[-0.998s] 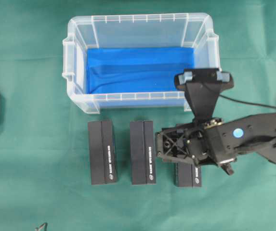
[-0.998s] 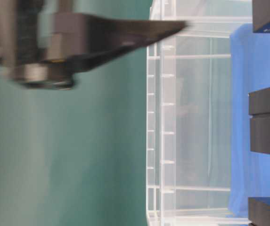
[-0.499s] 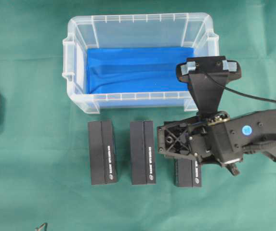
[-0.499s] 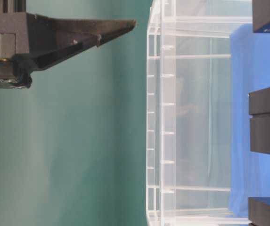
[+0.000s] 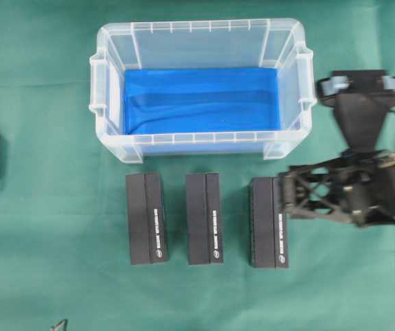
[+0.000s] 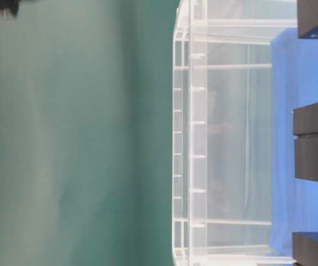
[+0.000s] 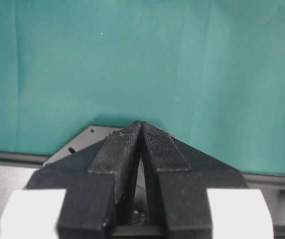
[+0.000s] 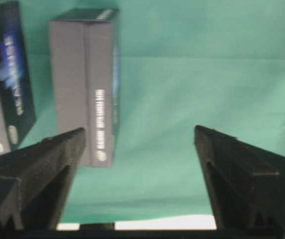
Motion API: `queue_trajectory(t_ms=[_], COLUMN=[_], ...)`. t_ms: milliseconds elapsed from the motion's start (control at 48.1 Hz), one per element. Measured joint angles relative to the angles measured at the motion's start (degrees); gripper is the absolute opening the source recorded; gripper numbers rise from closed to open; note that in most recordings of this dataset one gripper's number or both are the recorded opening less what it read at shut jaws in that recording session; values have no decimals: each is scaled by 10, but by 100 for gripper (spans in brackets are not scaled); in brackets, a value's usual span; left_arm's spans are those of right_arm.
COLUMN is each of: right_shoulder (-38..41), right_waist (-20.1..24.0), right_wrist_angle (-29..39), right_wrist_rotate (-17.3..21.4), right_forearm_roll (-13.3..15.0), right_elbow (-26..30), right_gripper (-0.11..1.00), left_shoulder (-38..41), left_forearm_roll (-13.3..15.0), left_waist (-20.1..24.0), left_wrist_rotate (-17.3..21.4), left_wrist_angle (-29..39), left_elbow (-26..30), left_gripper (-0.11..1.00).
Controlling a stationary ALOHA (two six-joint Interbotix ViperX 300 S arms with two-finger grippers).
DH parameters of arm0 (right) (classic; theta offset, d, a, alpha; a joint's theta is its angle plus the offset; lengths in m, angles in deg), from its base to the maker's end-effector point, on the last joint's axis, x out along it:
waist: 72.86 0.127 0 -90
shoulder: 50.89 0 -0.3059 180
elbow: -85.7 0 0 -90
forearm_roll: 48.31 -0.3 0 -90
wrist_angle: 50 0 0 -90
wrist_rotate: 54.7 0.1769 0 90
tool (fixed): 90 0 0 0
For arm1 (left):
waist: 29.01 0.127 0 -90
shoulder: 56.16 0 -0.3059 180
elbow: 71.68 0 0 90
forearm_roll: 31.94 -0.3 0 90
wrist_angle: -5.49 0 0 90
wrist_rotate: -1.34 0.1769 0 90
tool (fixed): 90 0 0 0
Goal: Take the box out of the case with the right arm.
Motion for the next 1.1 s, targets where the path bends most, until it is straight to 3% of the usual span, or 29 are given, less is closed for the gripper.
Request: queue_trajectory(t_ms=[374, 707, 935, 1102], right_shoulder=[-114, -148, -162, -171], right_waist=[38, 37, -21, -99], right_wrist_angle=[7, 23, 24, 23], right_wrist_rotate=[38, 30, -28, -118], right_forearm_roll=[-4, 0, 3, 4], right_elbow=[-104, -123, -133, -137], right_gripper=[90, 84, 84, 84], left_shoulder=[2, 3, 4, 4], left_forearm_roll=[1, 0, 1, 1], left_waist=[0, 0, 0, 0], left_wrist_rotate=[0, -1, -1, -1], left_wrist_angle=[0, 0, 0, 0], left_elbow=[0, 0, 0, 0], left_gripper=[0, 0, 0, 0])
